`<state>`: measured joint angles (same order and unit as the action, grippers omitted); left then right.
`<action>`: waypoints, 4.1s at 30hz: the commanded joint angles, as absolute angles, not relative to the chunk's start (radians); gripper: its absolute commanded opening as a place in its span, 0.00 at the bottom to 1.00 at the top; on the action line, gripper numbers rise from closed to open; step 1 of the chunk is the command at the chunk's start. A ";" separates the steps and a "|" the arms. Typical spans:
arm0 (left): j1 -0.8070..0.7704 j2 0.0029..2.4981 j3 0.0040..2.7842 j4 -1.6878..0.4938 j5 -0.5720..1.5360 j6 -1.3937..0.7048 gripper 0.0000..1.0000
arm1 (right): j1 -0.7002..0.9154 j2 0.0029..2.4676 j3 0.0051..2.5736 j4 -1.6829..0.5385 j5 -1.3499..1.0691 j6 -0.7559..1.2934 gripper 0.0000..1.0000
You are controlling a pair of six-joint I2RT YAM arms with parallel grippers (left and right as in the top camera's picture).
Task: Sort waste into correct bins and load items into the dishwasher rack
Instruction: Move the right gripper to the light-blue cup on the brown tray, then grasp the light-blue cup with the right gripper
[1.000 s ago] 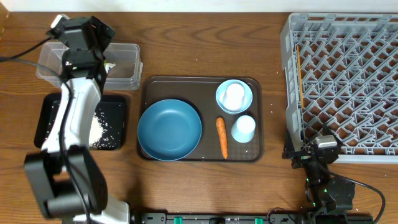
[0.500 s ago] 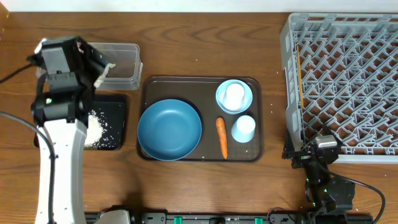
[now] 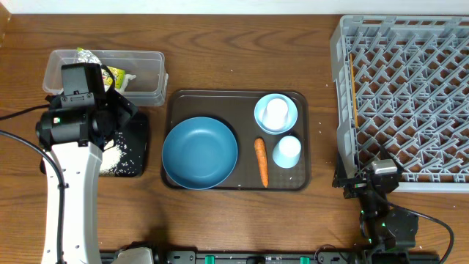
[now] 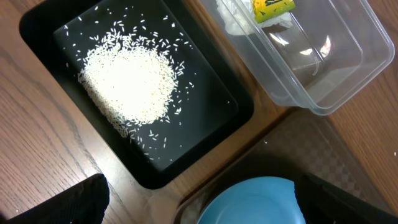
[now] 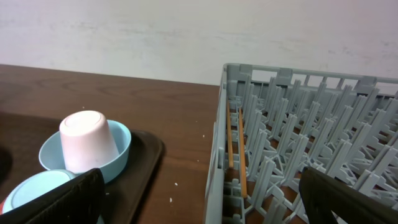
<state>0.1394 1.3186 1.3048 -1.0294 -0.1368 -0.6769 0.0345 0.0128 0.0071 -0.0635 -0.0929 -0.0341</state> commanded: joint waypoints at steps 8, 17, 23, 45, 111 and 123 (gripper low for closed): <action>0.140 1.321 1.313 -1.035 -0.142 -0.671 0.98 | 0.025 0.009 0.006 -0.067 -0.086 -0.031 0.99; 0.140 1.321 1.313 -1.035 -0.142 -0.671 0.98 | 0.025 0.009 0.006 -0.067 -0.086 -0.031 0.99; 0.140 1.321 1.313 -1.035 -0.142 -0.671 0.98 | 0.025 0.009 0.006 -0.067 -0.086 -0.031 0.99; 0.140 1.321 1.313 -1.035 -0.142 -0.671 0.98 | 0.027 0.009 0.007 0.170 -0.997 1.048 0.99; 0.140 1.321 1.313 -1.035 -0.142 -0.671 0.98 | 0.577 1.538 0.915 -0.533 0.113 0.382 0.95; 0.140 1.321 1.313 -1.035 -0.142 -0.671 0.98 | 0.577 1.525 0.918 -0.544 0.089 0.397 0.55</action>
<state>0.1394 1.3186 1.3048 -1.0298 -0.1368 -0.6769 0.5694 1.5379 0.9001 -0.5362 0.0940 0.3820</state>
